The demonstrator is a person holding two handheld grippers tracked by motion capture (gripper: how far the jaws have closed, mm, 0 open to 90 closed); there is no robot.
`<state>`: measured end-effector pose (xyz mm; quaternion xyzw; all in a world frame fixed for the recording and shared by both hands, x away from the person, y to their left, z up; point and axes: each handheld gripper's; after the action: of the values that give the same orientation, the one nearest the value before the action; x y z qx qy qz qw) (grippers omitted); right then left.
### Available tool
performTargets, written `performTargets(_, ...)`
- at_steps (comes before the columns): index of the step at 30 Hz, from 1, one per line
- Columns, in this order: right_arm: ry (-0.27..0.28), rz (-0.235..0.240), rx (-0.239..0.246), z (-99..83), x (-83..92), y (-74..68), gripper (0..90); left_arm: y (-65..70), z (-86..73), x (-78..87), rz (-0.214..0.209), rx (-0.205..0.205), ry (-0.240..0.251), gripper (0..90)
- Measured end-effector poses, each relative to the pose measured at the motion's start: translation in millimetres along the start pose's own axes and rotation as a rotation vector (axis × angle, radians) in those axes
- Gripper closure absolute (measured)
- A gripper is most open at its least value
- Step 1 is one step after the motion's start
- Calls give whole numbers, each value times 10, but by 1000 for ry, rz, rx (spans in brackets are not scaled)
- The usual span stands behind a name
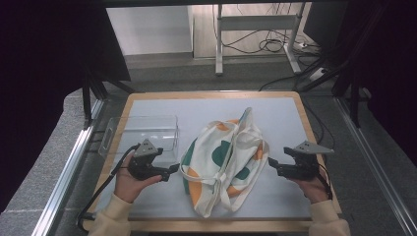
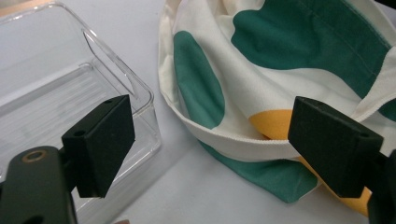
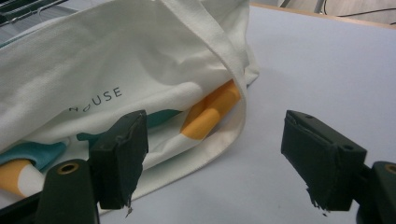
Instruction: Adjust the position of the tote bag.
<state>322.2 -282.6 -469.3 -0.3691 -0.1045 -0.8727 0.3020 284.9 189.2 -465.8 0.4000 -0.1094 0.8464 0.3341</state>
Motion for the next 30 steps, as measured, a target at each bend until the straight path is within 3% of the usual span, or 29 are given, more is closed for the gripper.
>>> performTargets(20,-22,-20,7,-14,-34,-2,223,74,-40,55,-53,-41,18,171)
performTargets(25,-19,-24,-5,-25,-27,31,223,99,-42,97,-78,-38,45,175)
performTargets(30,-16,-29,-10,-24,-14,38,223,171,-30,134,-75,-61,49,177)
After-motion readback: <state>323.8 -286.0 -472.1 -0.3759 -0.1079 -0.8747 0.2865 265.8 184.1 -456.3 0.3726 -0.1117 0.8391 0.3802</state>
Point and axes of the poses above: each handheld gripper's, and its own axes: x roughly backward along the jaws, z roughly out of its top, y roughly to its right, and after that the axes turned 13 degrees about -y, right-handed
